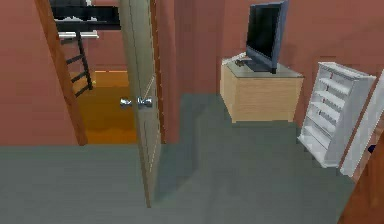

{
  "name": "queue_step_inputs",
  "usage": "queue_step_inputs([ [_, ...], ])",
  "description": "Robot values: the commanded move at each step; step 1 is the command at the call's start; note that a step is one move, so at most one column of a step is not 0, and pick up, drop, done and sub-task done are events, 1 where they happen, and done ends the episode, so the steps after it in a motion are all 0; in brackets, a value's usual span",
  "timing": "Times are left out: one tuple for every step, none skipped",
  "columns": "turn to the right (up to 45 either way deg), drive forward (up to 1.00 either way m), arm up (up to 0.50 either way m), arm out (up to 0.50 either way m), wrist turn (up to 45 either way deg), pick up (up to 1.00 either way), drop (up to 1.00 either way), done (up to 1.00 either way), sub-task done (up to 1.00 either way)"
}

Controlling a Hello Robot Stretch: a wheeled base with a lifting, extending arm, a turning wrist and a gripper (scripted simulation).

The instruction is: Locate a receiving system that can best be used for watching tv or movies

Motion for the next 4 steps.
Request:
queue_step_inputs([
  [0.0,0.45,0.00,0.00,0.0,0.00,0.00,0.00,0.00],
  [21.0,0.00,0.00,0.00,0.0,0.00,0.00,0.00,0.00],
  [0.0,0.65,0.00,0.00,0.0,0.00,0.00,0.00,0.00],
  [6.0,0.00,0.00,0.00,0.0,0.00,0.00,0.00,0.00],
])
